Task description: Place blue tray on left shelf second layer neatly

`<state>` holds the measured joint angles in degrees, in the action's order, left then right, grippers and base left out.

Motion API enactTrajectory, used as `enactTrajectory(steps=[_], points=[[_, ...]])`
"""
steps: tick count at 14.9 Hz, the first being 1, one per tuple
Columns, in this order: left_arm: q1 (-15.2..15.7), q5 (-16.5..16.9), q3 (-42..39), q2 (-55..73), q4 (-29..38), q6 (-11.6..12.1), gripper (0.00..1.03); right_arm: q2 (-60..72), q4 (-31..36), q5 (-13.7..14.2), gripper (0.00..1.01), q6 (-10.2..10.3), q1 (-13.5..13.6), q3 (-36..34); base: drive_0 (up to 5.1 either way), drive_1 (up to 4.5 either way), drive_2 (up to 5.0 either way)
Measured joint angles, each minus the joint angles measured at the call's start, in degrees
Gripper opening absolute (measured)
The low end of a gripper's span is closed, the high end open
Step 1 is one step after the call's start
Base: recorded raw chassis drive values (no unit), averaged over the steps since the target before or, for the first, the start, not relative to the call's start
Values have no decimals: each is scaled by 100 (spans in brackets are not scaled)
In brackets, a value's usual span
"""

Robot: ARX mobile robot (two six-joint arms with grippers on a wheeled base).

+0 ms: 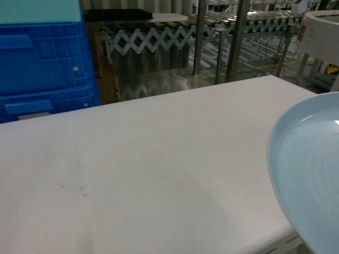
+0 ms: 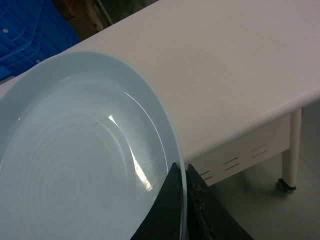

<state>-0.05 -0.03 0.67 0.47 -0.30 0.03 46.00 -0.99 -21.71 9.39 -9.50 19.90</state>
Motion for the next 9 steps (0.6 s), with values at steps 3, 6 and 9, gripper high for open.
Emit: enactTrajectory(steps=[3, 6, 9], points=[[0, 0, 0, 0, 4, 0, 98, 0, 0, 2, 2, 0, 4, 0, 0, 0, 0], [4, 22, 0, 0, 22, 0, 98, 2, -17, 59, 2, 2, -42, 0, -145, -145, -145], [4, 2, 0, 0, 9, 0, 98, 2, -7, 20, 2, 2, -26, 0, -145, -145, -145]])
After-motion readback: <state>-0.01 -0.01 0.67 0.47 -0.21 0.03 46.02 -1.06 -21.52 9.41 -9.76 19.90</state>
